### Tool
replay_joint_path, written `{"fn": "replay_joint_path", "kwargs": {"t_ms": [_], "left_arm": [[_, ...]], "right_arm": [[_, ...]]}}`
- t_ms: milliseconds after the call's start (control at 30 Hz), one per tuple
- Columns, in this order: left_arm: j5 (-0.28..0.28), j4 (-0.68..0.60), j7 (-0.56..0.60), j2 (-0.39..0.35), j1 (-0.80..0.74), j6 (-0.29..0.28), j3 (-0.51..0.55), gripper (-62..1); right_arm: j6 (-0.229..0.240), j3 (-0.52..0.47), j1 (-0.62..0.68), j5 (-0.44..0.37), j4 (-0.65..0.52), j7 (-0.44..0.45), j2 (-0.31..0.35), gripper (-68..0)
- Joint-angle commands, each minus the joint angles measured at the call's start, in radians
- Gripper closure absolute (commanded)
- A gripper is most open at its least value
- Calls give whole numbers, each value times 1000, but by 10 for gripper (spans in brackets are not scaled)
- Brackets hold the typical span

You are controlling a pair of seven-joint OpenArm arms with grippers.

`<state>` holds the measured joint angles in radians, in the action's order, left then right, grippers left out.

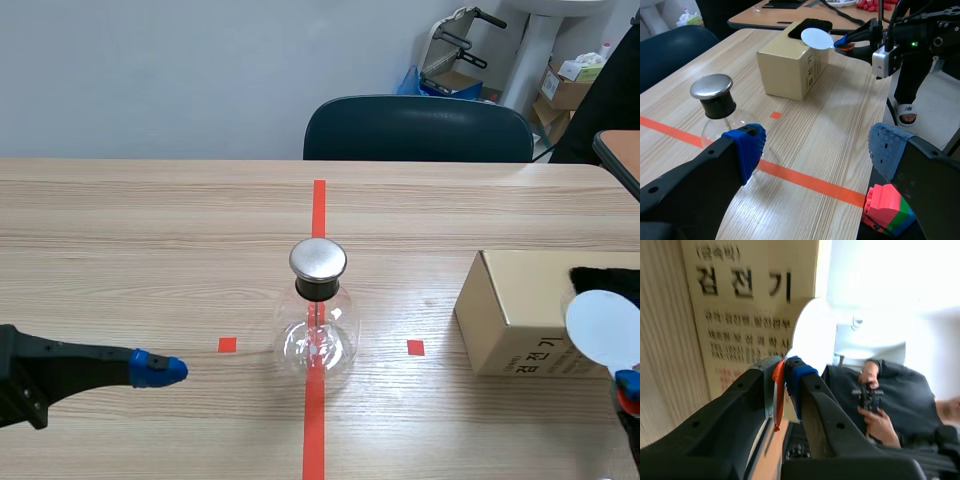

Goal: Do the electroscope experiment

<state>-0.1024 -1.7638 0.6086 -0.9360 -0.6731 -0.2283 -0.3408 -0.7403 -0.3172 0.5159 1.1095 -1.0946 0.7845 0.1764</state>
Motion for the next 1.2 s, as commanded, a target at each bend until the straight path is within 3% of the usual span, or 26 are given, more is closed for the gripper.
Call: {"fn": "replay_joint_path", "kwargs": {"t_ms": [0,67,133,300,367,500,567,633,733,800,867,967,1033,1100,1167], "left_arm": [[-6,-13,20,2,-8,-2,-9,-452],[-6,-13,28,-2,-8,-2,-9,-452],[-6,-13,50,-15,-8,-2,-9,-452],[-10,-13,132,-49,-8,-2,-8,-452],[-10,-13,136,-55,-8,-2,-8,-452],[-10,-13,140,-60,-8,-2,-8,-452],[-10,-13,140,-60,-8,-2,-8,-452],[-10,-13,139,-60,-8,-2,-8,-452],[-10,-13,138,-59,-8,-2,-8,-452],[-10,-13,138,-59,-8,-2,-8,-452],[-10,-13,138,-59,-8,-2,-8,-452],[-10,-12,138,-60,-8,-2,-6,-452],[-10,-12,140,-60,-8,-2,-6,-452],[-10,-12,140,-60,-8,-2,-6,-452],[-10,-12,140,-60,-8,-2,-6,-452]], "right_arm": [[-43,-2,5,-25,-2,-106,9,-10],[-43,-3,5,-24,7,-240,9,-10],[-43,-3,5,-24,15,-273,13,-10],[-43,0,2,-20,15,-8,17,-10],[-43,5,2,-37,15,13,15,-10],[-43,4,5,-66,16,-220,12,-10],[-43,4,5,-66,16,-278,14,-10],[-43,4,4,-54,16,-221,18,-10],[-43,4,1,-47,16,-36,17,-10],[-43,4,2,-47,16,32,17,-10],[-43,4,3,-48,16,-15,14,-10],[-43,4,5,-47,16,-200,13,-10],[-43,4,5,-46,16,-249,14,-10],[-43,4,4,-39,16,-194,18,-10],[-43,4,2,-39,16,-74,18,-10]]}}
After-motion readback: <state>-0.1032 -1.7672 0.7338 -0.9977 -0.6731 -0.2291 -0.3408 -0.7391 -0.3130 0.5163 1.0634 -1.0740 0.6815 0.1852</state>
